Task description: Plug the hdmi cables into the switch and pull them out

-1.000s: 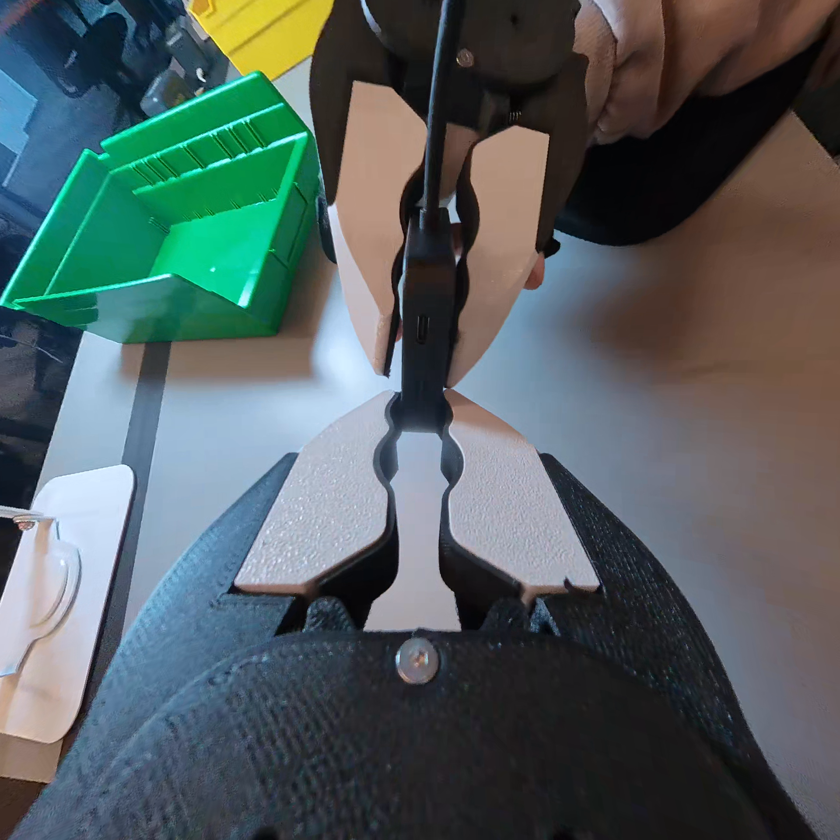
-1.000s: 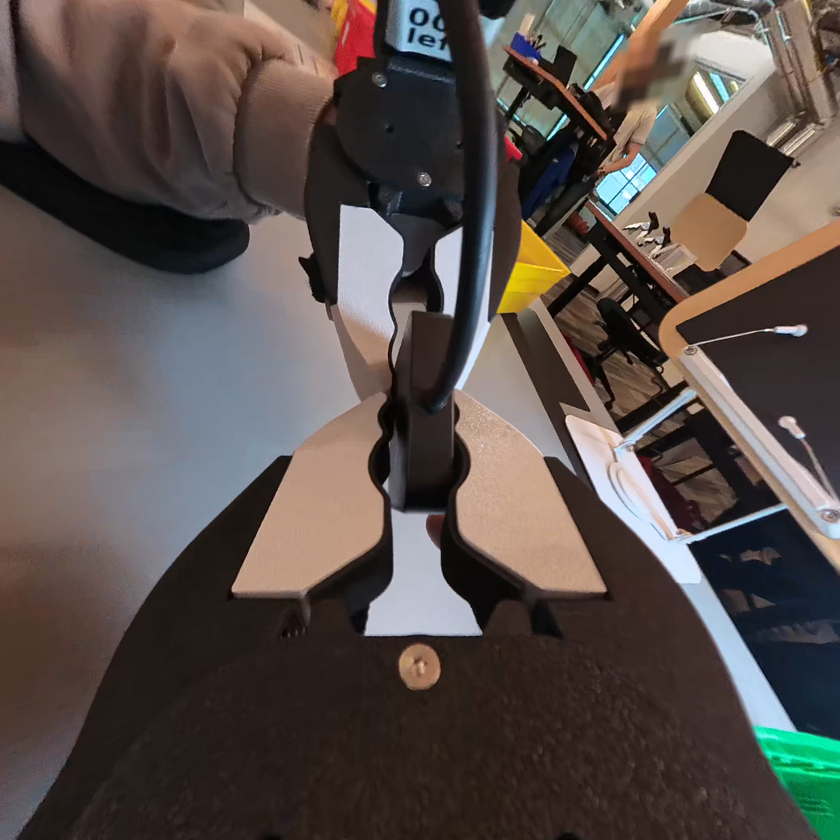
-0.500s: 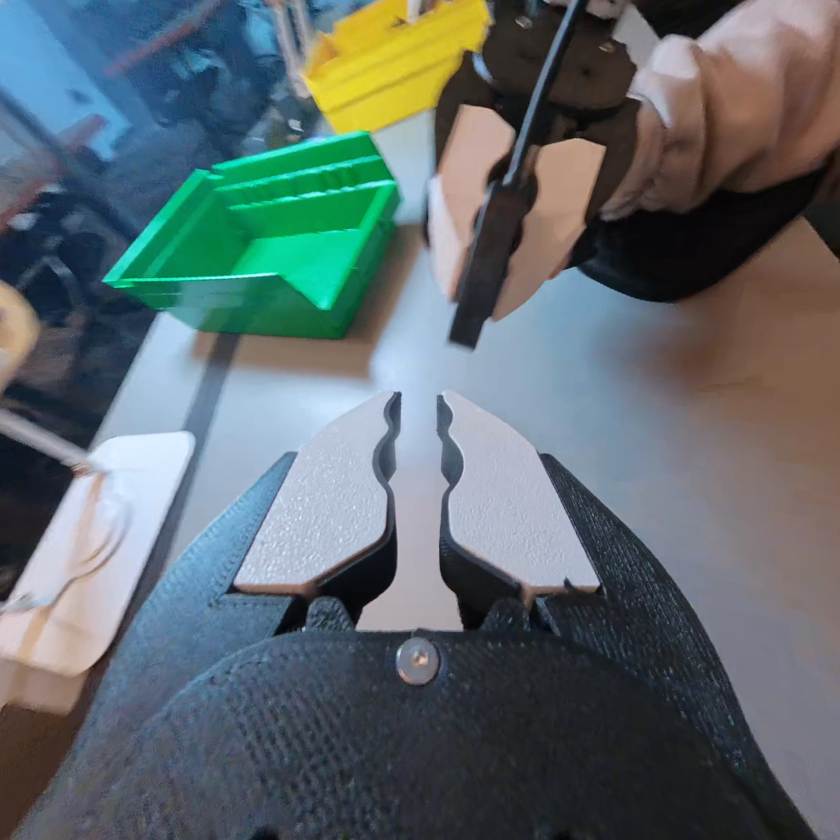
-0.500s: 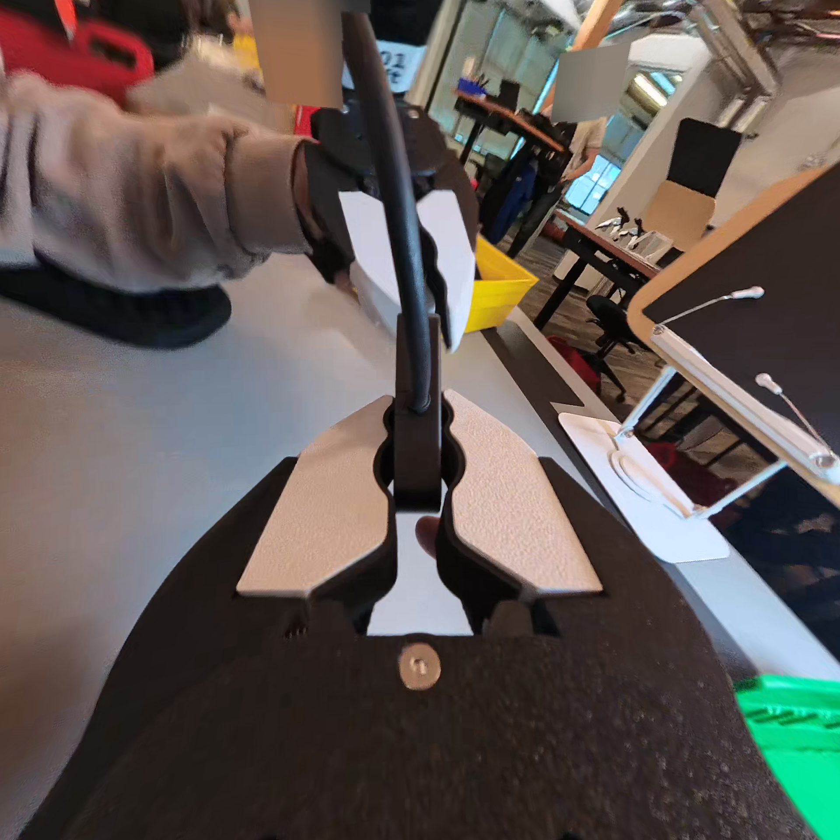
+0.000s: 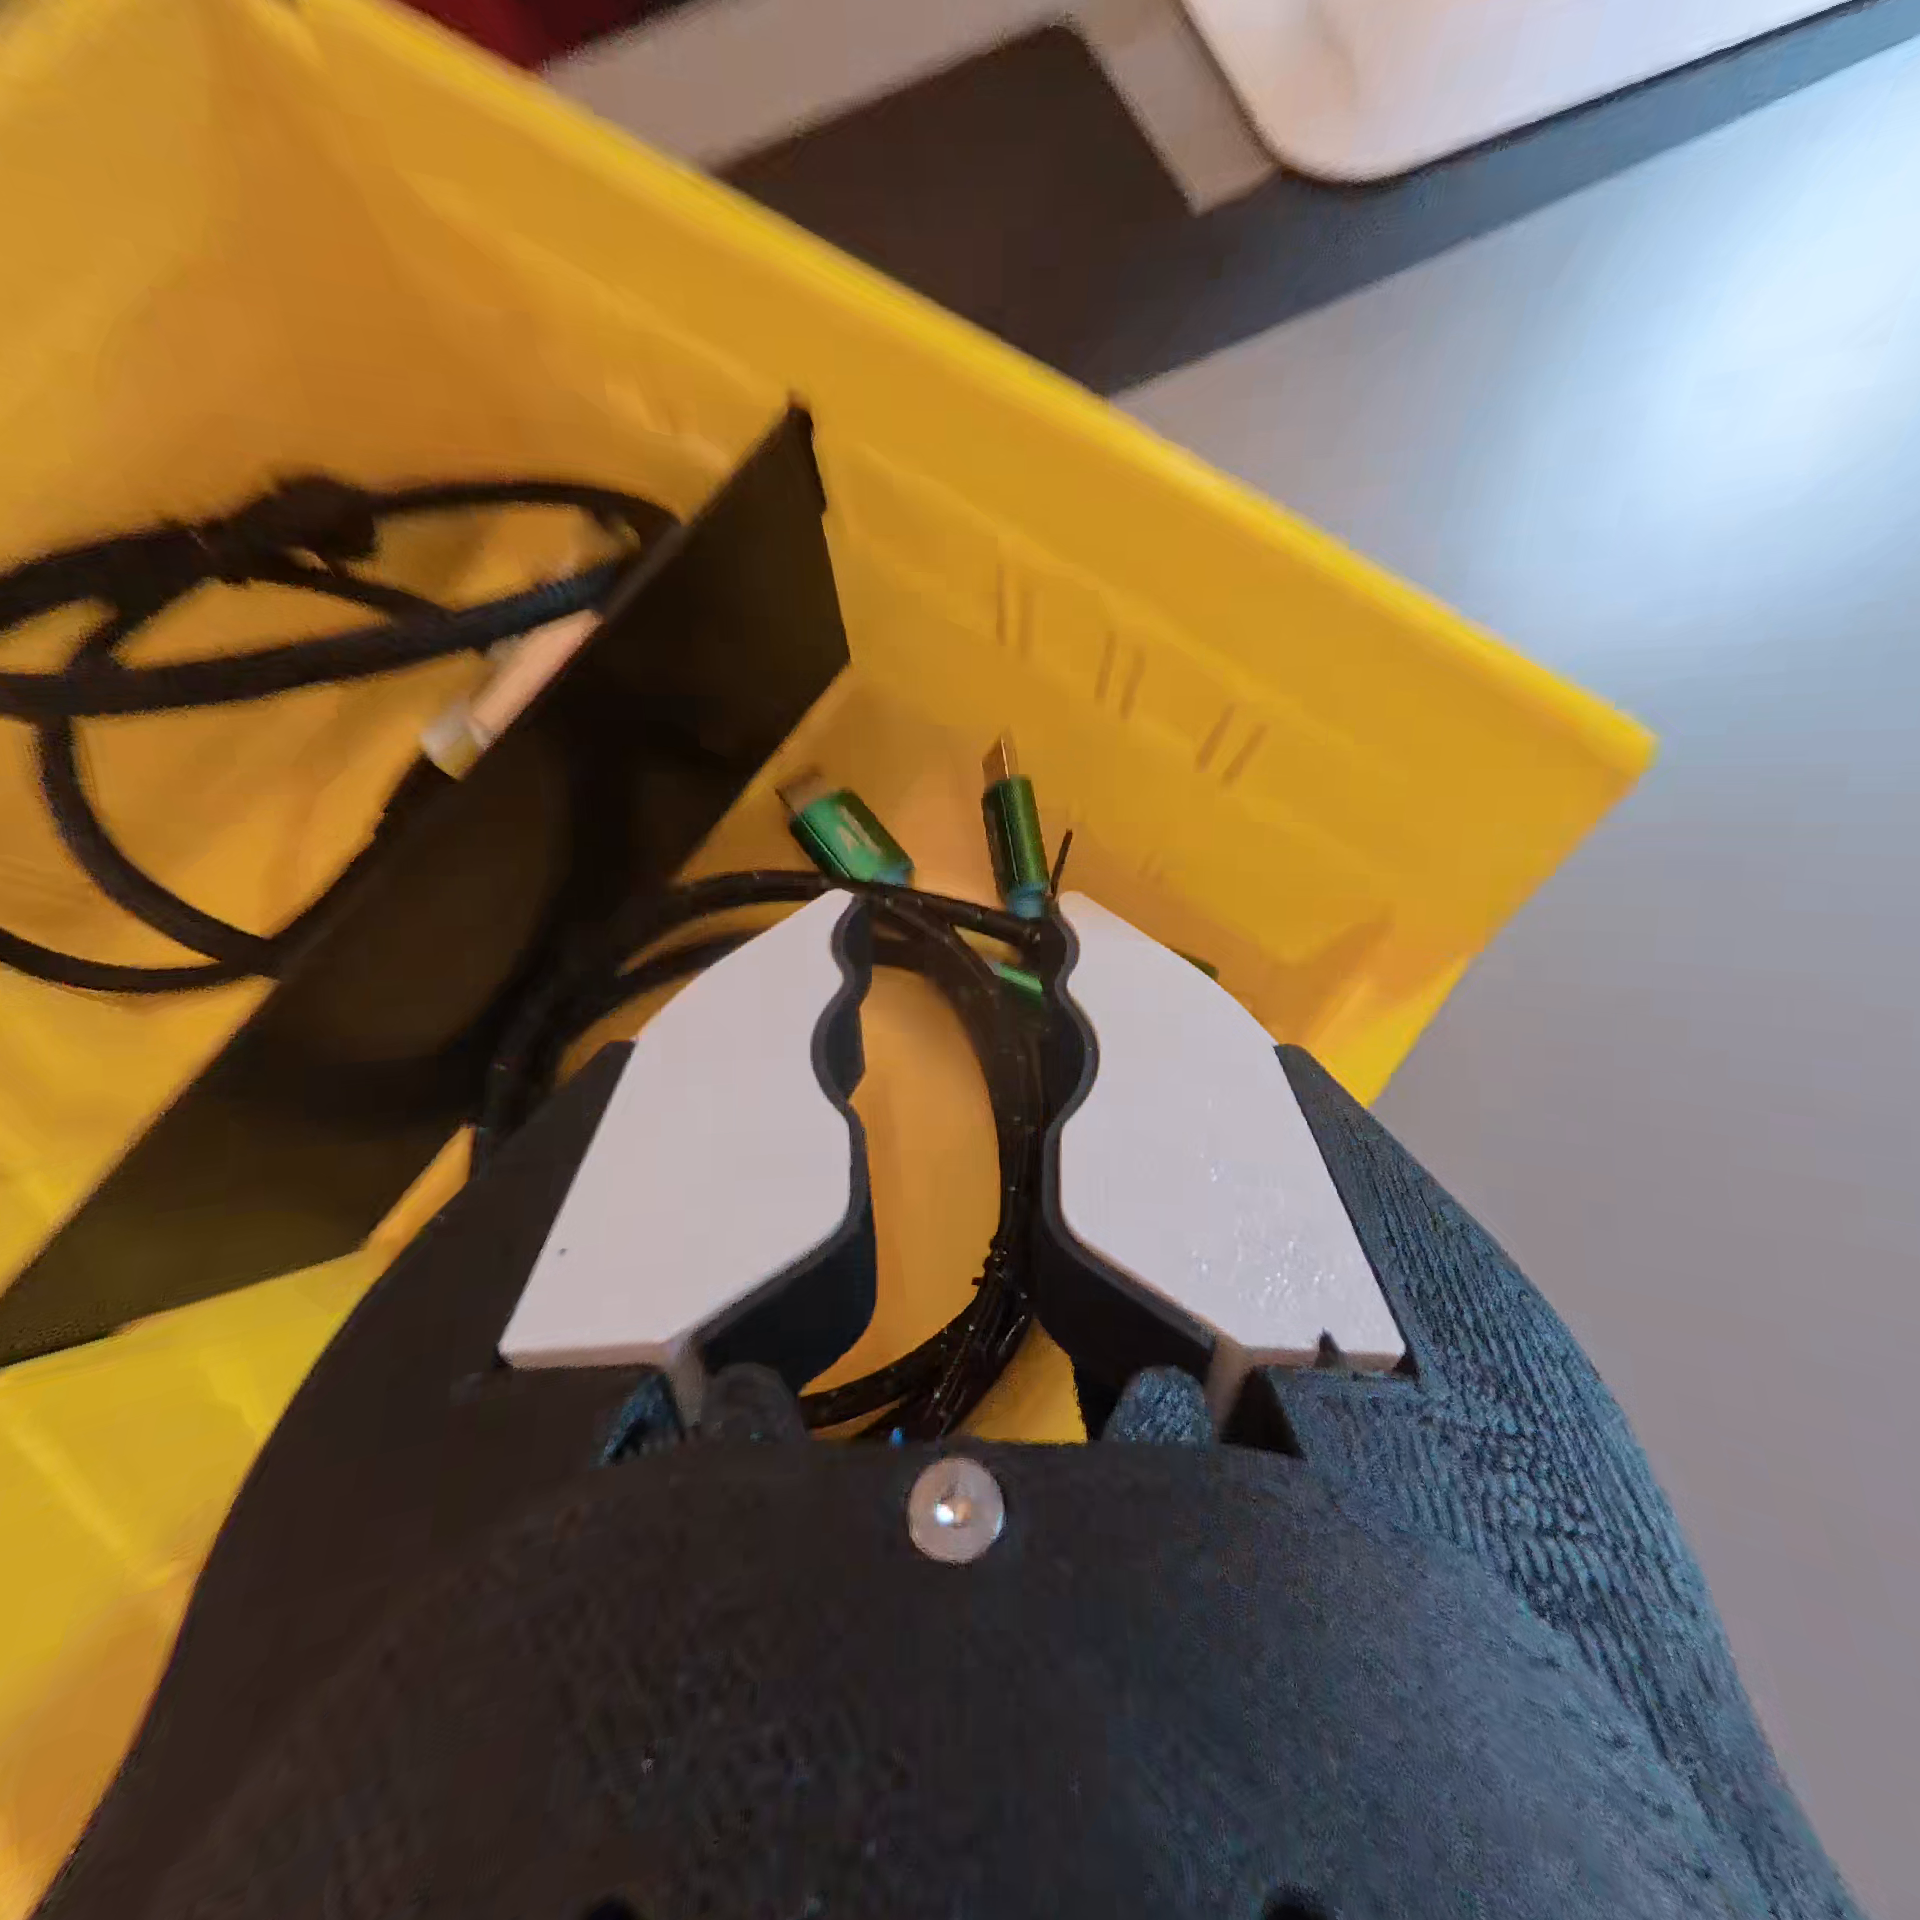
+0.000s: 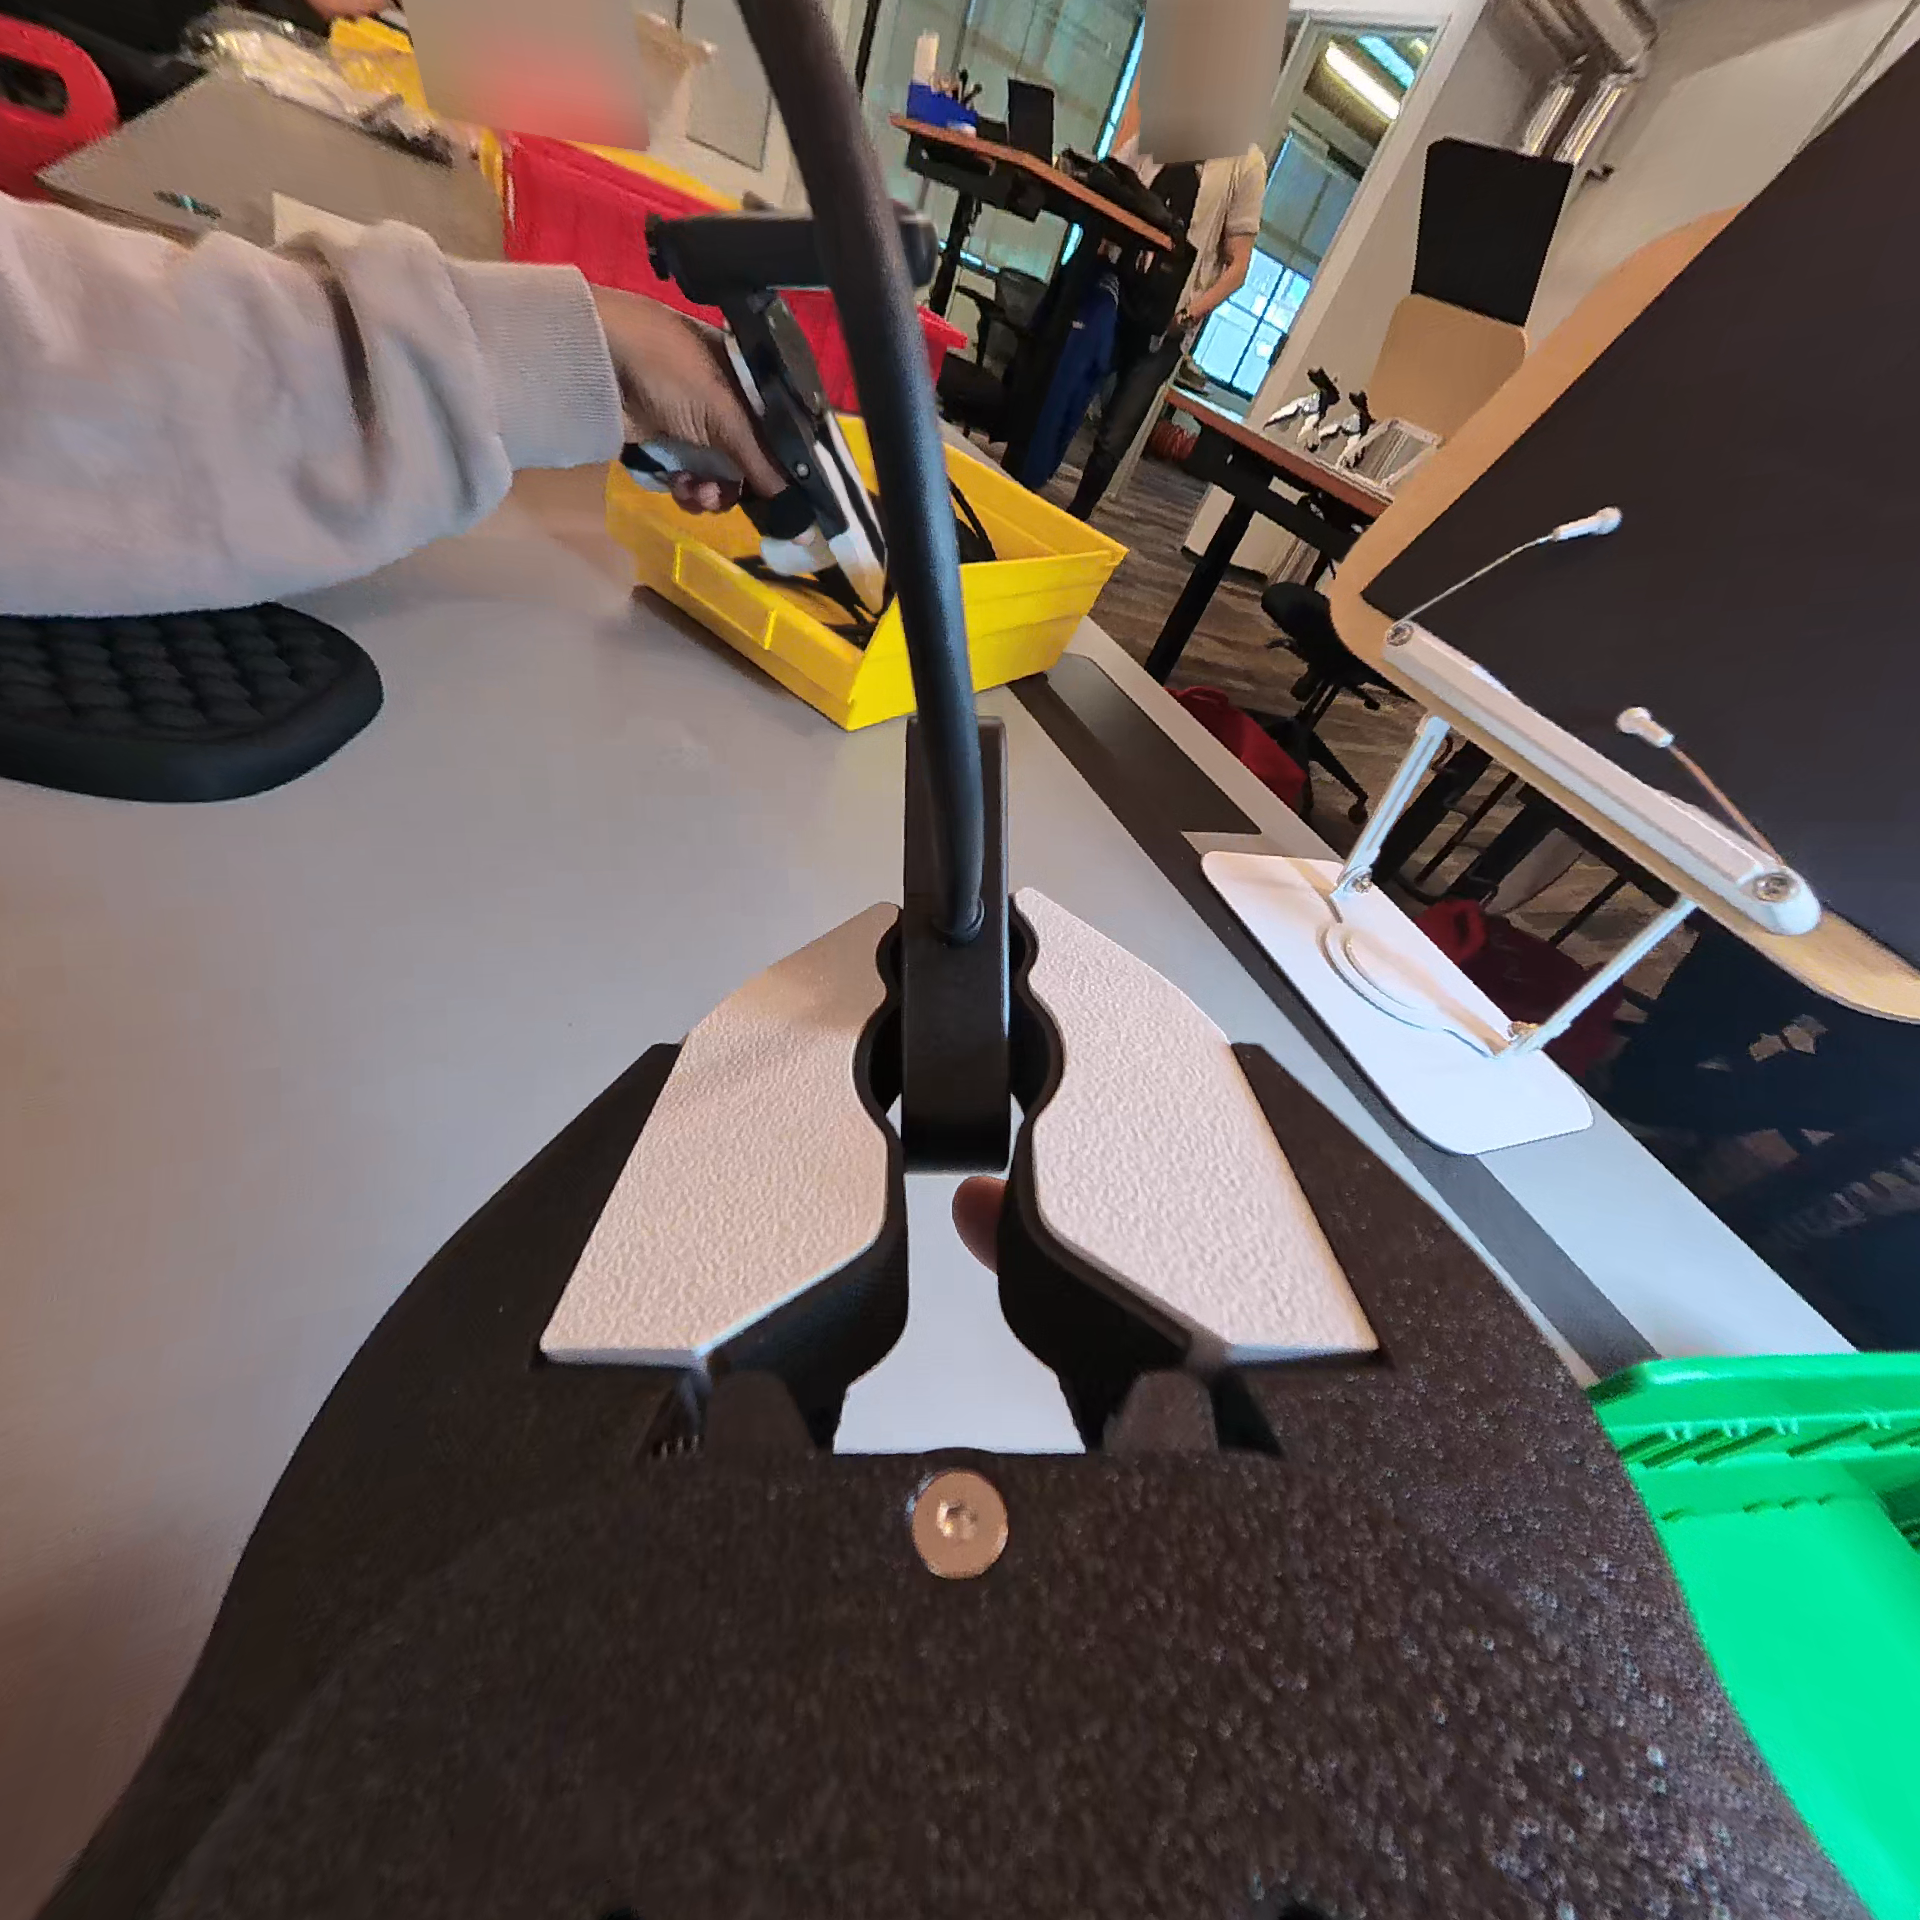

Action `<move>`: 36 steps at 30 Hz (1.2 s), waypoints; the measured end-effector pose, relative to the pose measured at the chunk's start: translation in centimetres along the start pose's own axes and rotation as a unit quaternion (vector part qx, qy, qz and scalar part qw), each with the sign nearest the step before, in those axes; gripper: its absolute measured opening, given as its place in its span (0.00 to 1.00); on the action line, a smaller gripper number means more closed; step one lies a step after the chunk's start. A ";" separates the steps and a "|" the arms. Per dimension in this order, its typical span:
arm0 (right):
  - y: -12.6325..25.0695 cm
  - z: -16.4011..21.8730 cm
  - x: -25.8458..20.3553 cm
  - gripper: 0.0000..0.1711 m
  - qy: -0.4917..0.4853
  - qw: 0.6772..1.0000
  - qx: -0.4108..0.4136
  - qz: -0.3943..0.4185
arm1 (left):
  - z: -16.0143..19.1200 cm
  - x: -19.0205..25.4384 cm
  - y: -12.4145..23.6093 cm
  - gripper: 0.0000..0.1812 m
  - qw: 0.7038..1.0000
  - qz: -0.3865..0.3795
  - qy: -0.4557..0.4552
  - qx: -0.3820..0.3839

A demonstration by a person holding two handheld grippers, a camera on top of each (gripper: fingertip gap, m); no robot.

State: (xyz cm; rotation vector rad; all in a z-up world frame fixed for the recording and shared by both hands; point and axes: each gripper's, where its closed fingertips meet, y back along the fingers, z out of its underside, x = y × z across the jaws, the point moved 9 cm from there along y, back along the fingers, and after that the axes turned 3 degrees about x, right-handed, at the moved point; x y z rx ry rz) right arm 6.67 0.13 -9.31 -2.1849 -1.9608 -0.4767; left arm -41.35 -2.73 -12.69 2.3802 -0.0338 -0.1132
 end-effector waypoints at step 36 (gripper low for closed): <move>0.8 -0.6 0.2 0.08 0.016 1.000 0.014 0.009 | -8.3 20.7 8.6 0.04 0.779 0.584 -0.020 0.226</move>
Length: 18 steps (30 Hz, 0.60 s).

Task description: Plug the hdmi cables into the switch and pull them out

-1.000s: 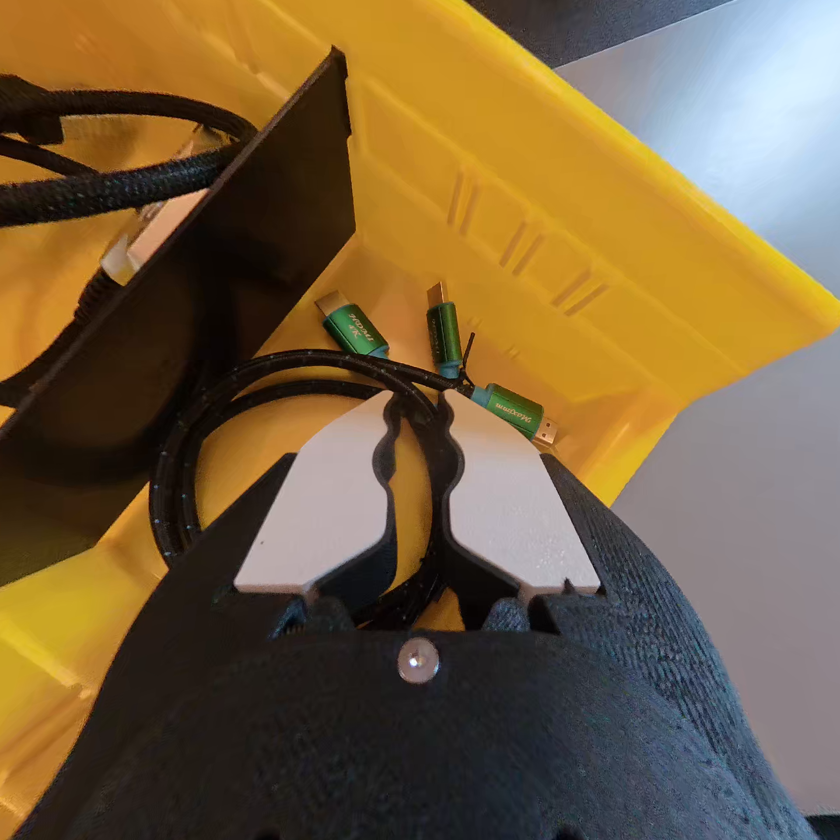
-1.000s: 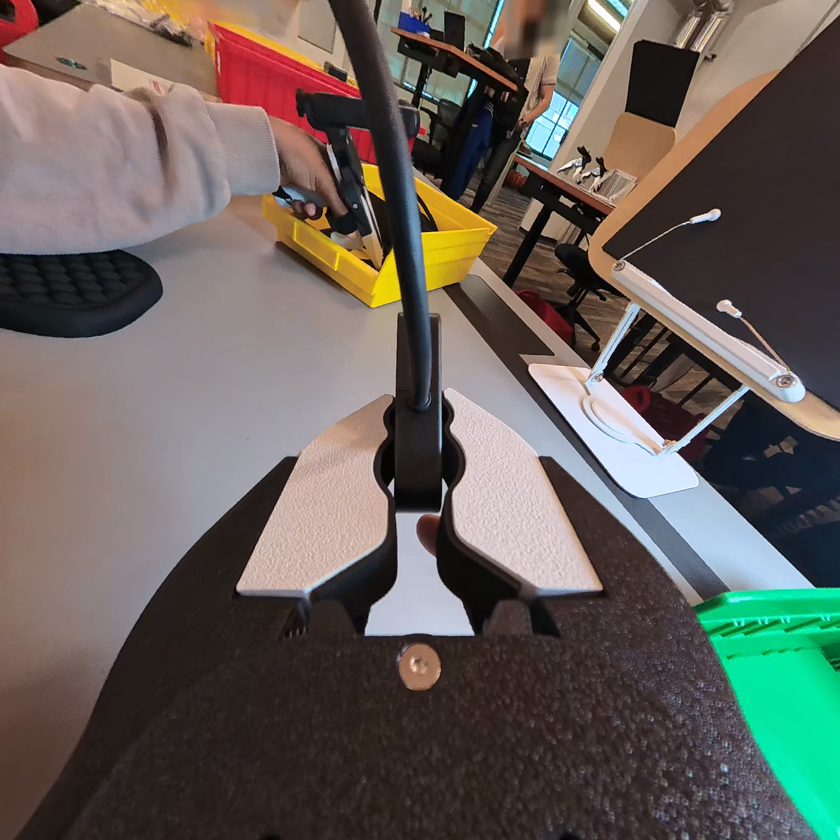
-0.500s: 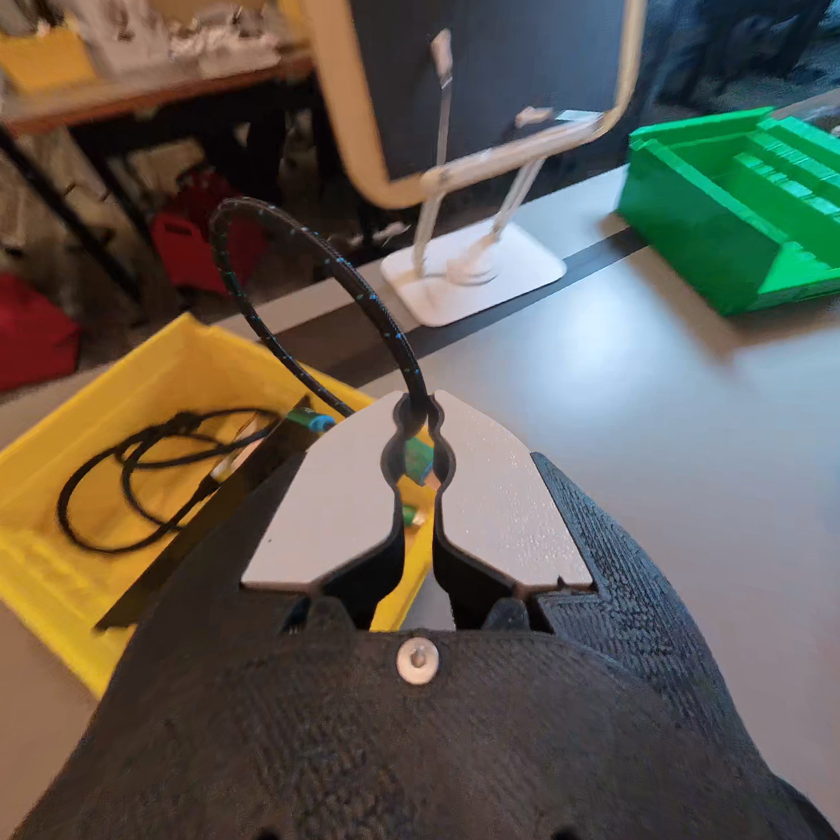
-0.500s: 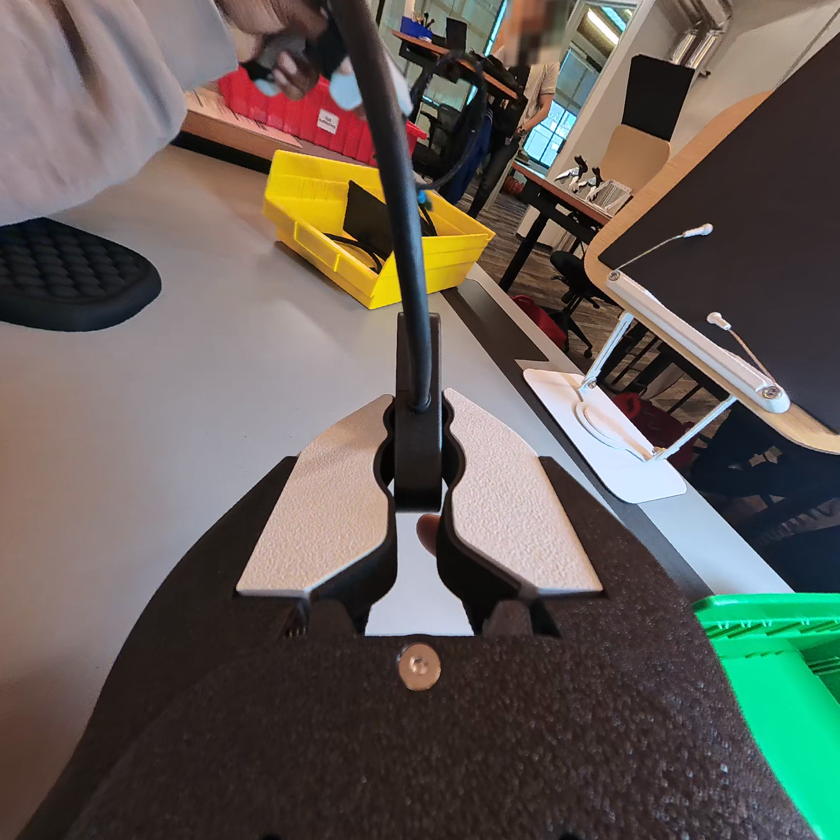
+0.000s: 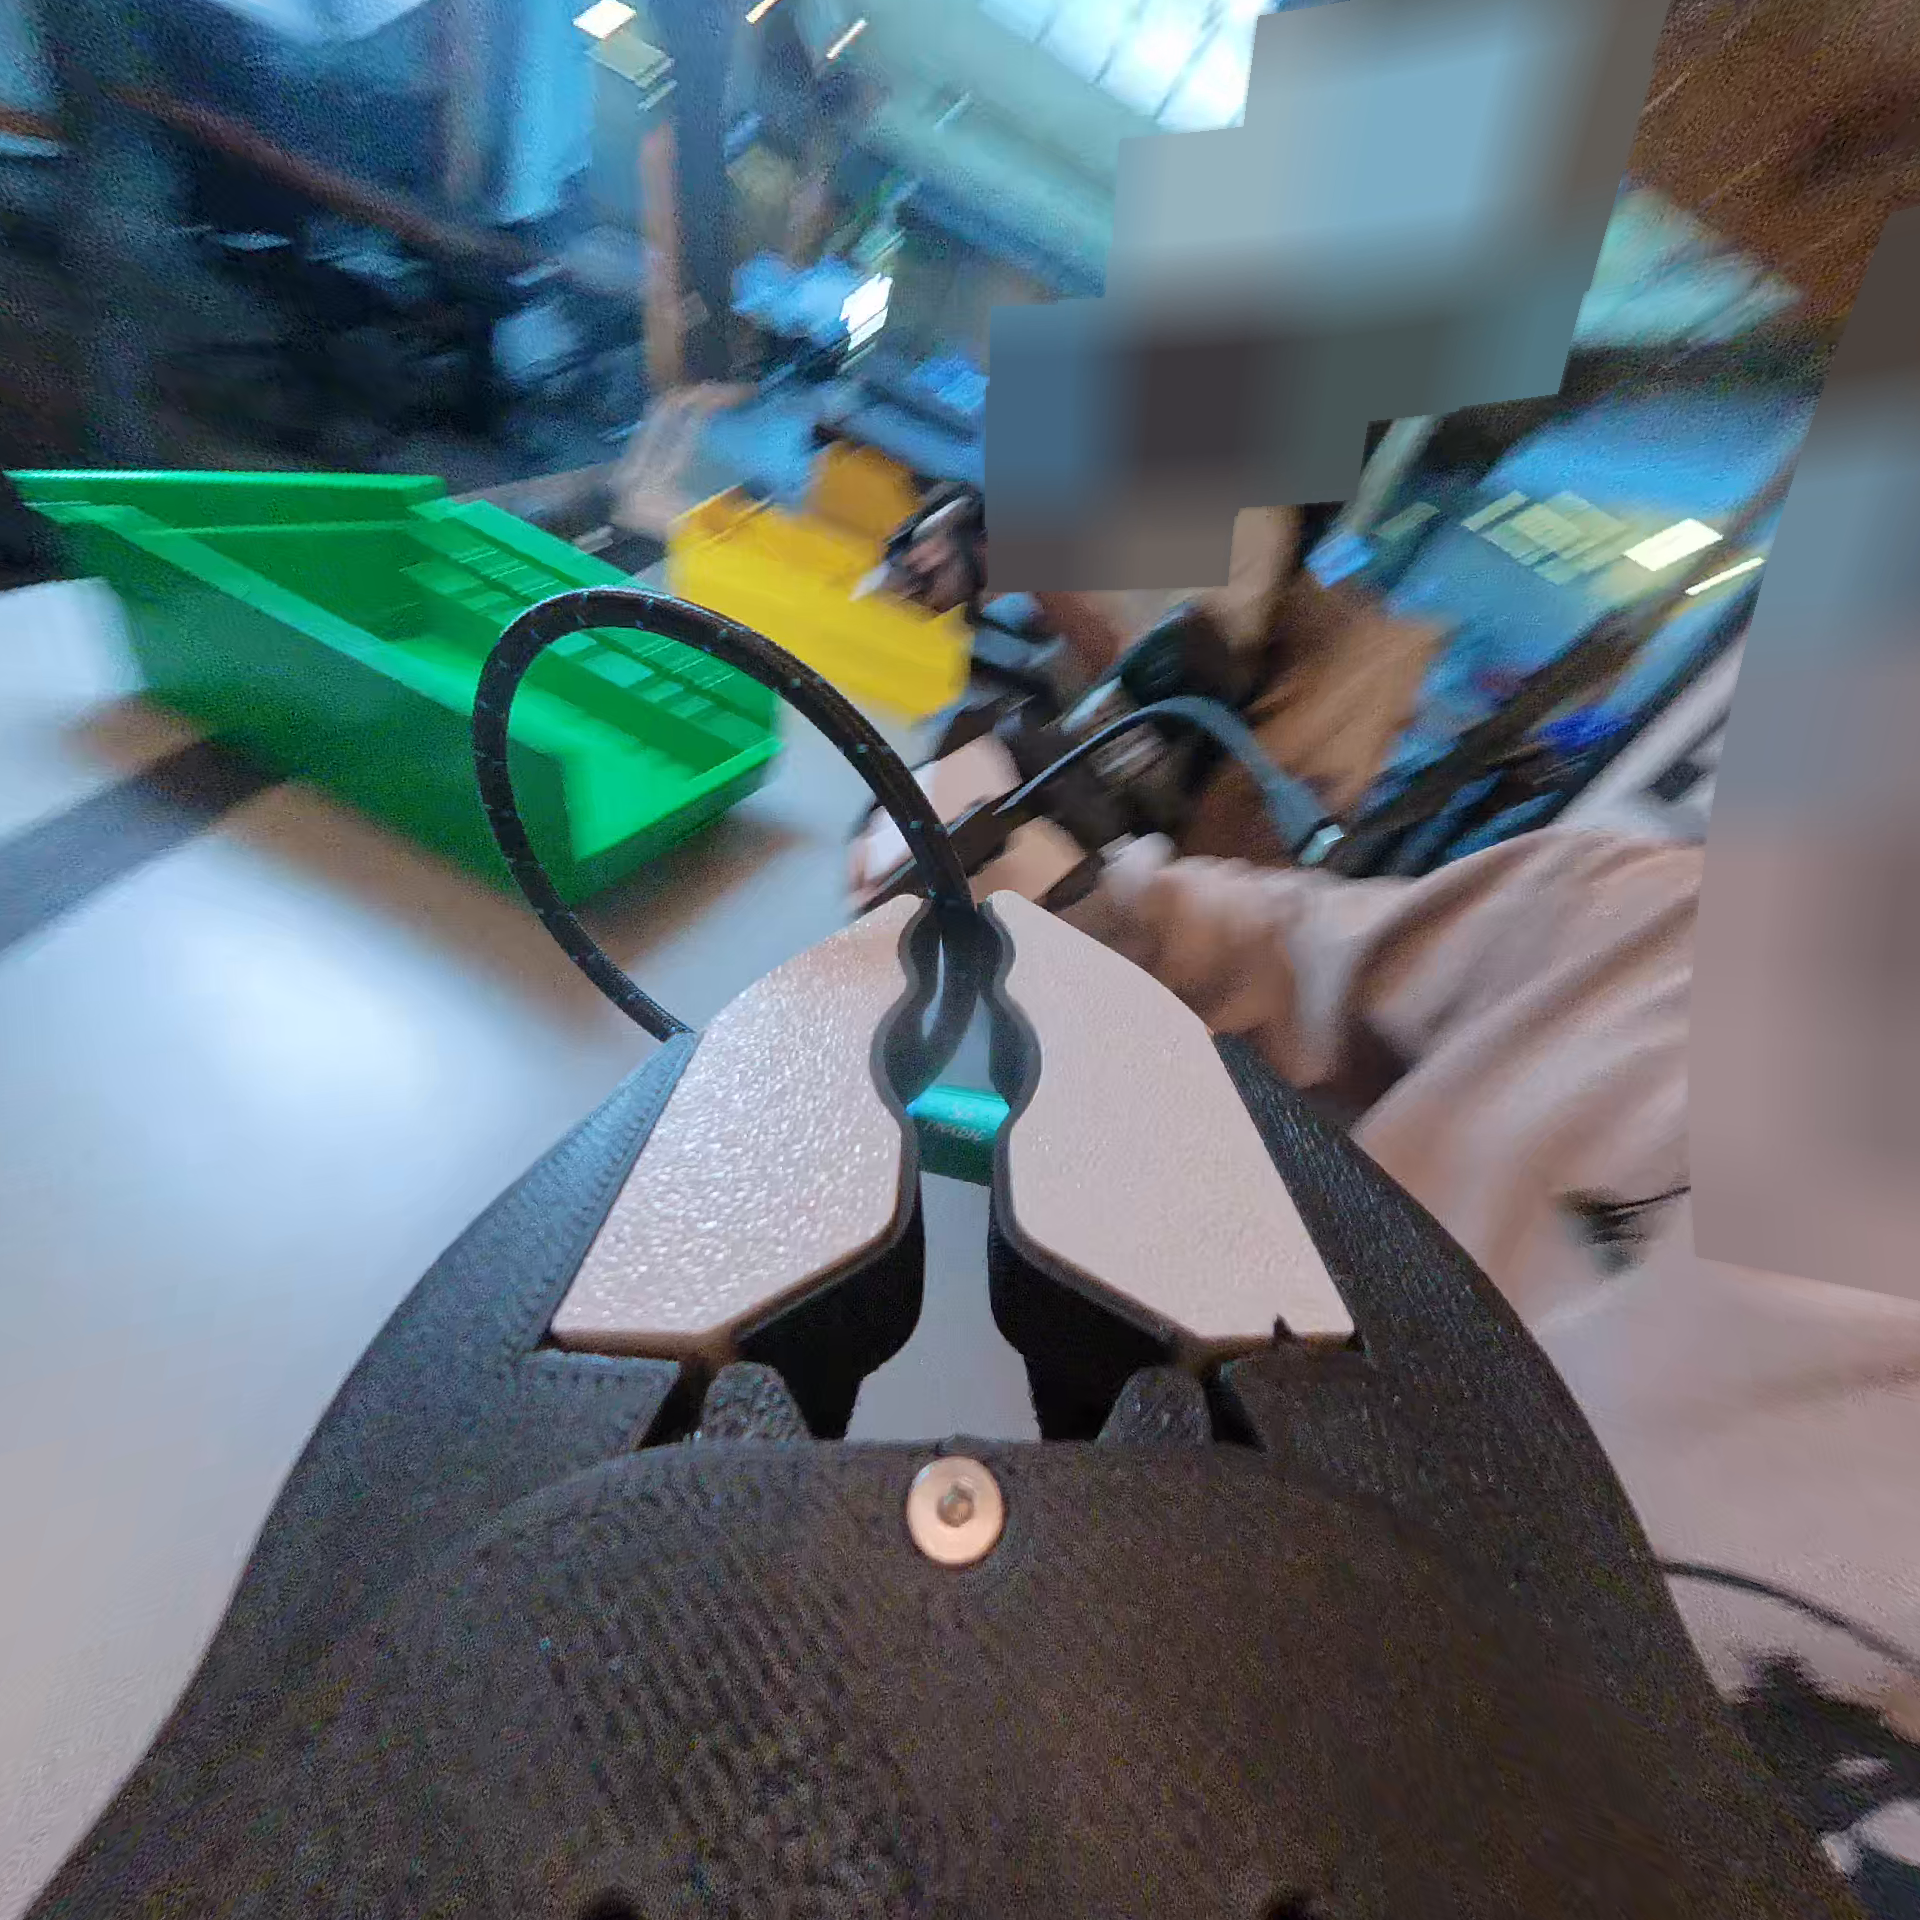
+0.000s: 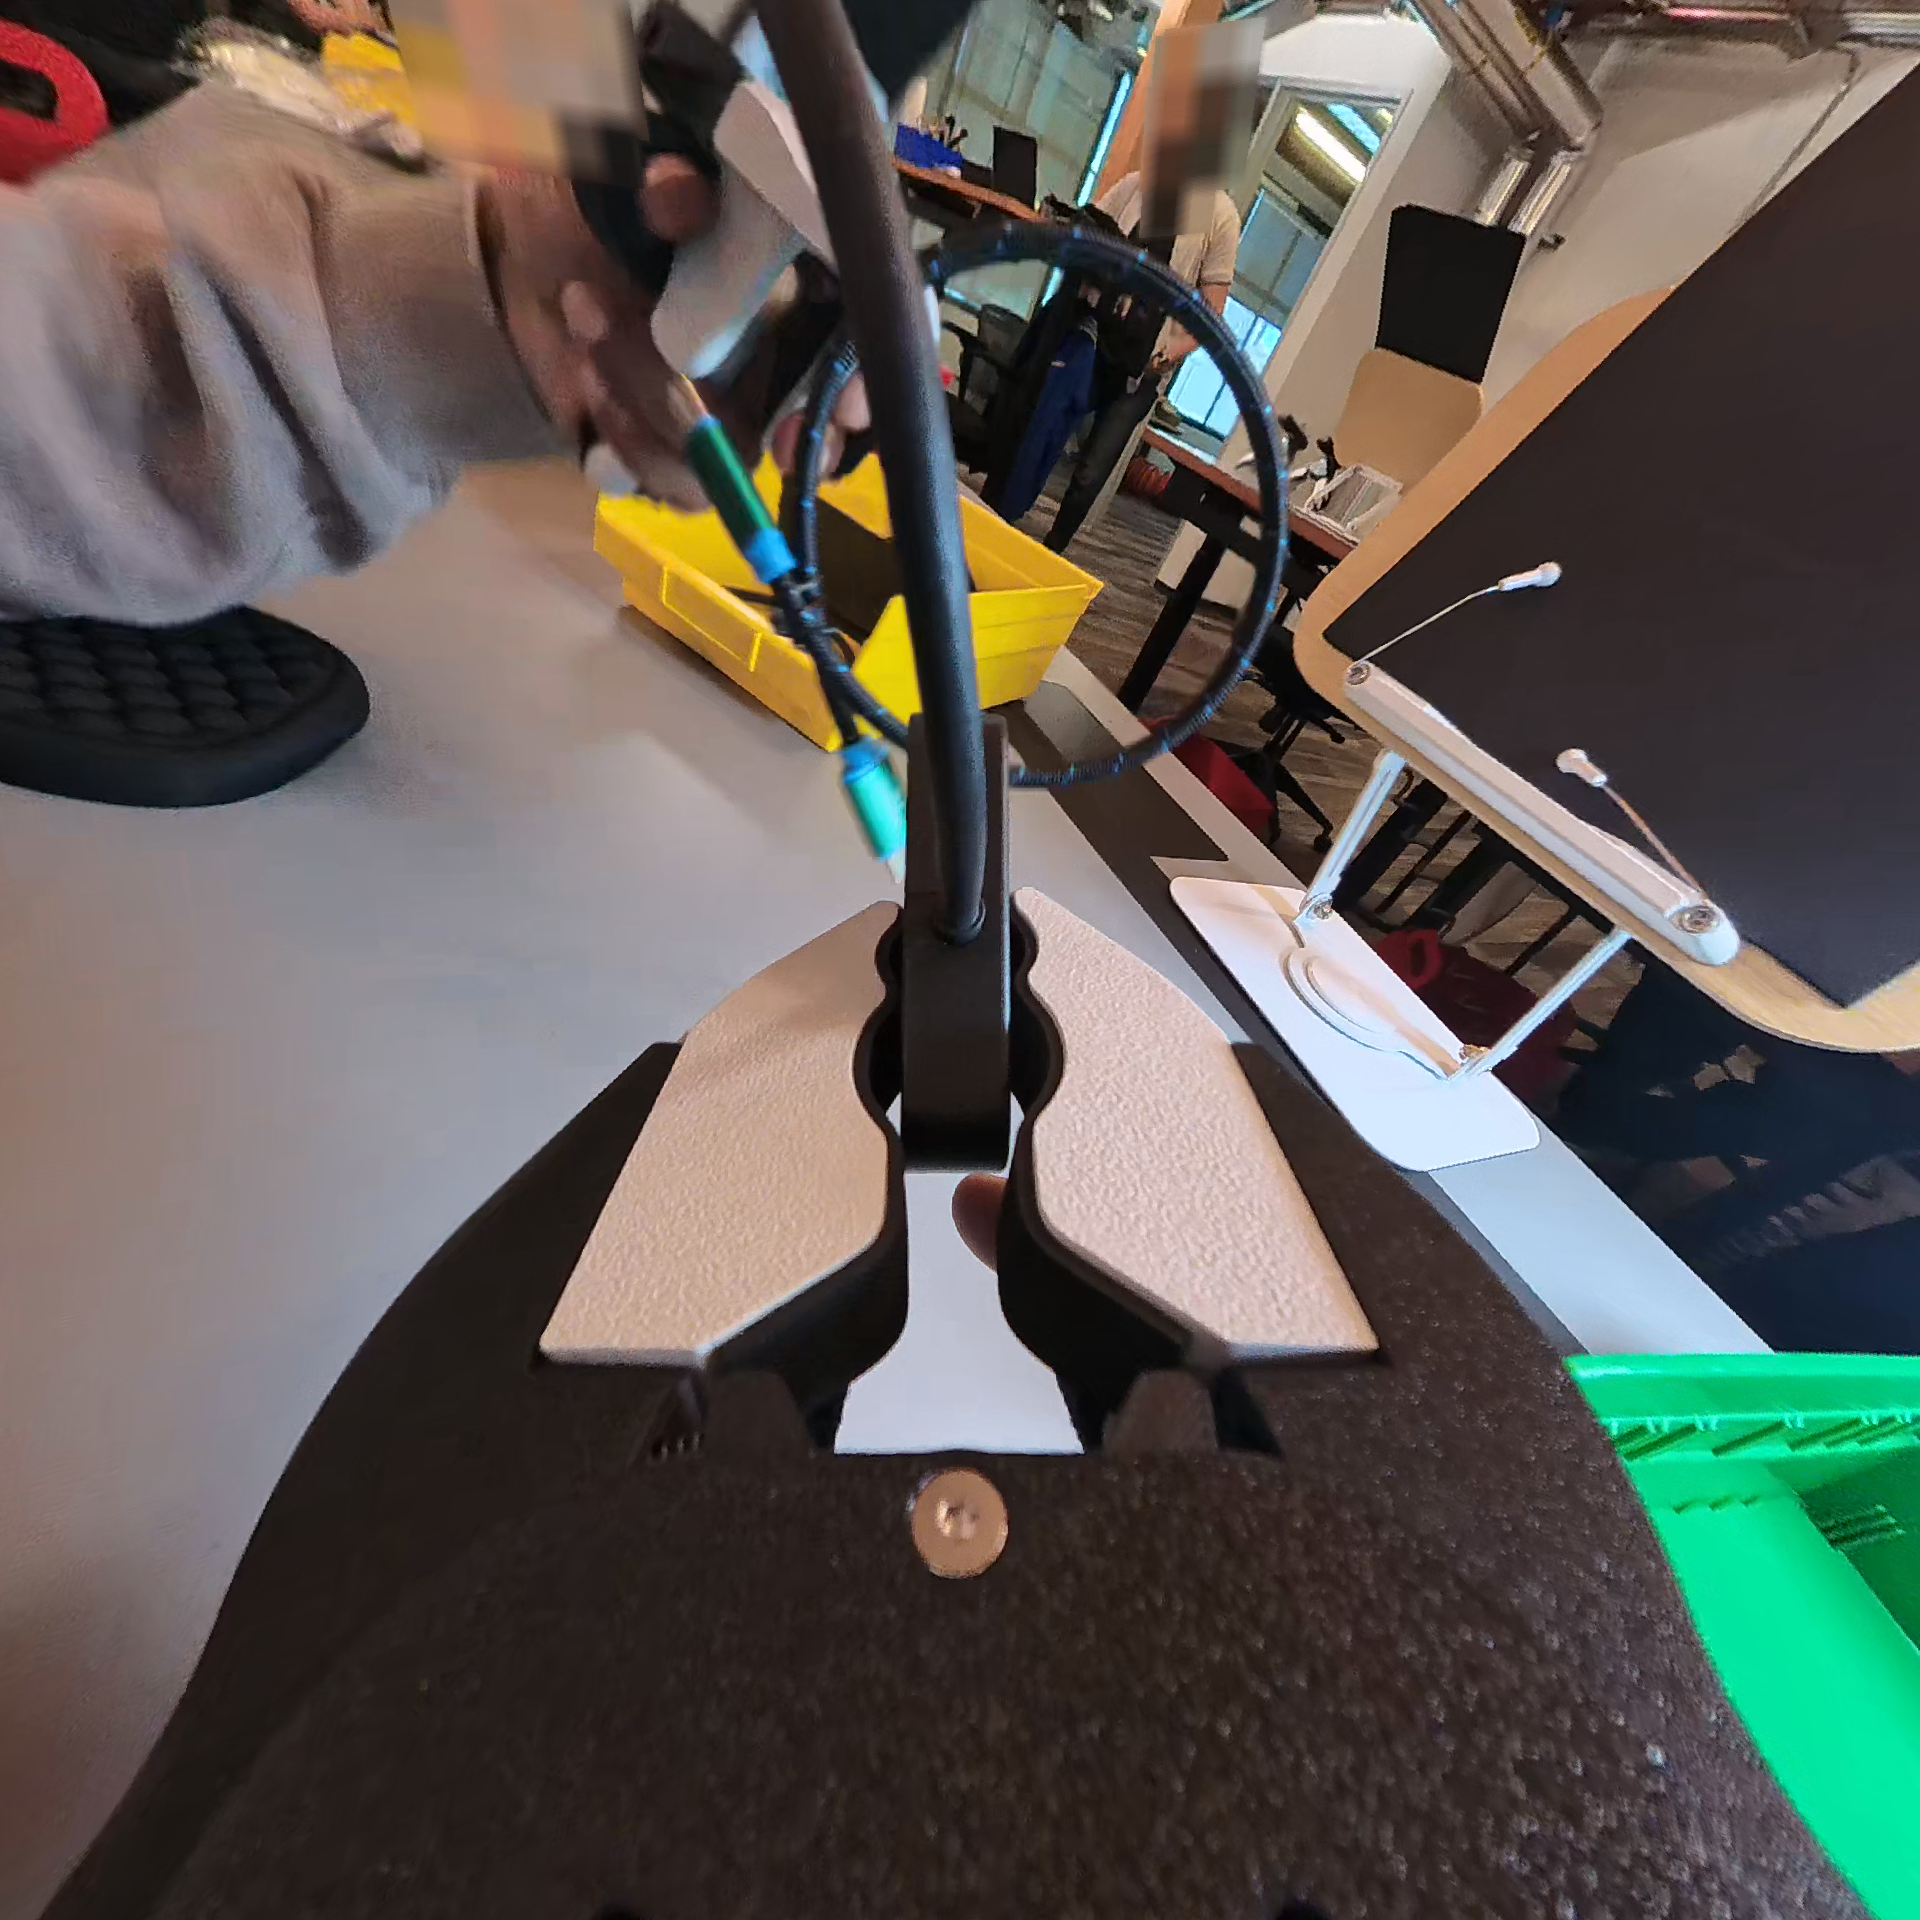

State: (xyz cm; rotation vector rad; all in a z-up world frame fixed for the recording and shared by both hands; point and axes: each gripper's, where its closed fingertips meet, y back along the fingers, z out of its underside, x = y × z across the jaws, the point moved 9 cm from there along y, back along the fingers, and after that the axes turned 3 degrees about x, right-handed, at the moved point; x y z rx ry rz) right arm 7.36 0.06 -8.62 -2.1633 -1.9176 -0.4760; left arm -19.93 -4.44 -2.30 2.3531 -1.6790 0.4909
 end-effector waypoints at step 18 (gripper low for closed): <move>0.9 0.1 1.4 0.08 -0.020 0.999 0.007 0.024 | 10.7 -11.1 1.3 0.05 0.945 -0.218 0.210 -0.121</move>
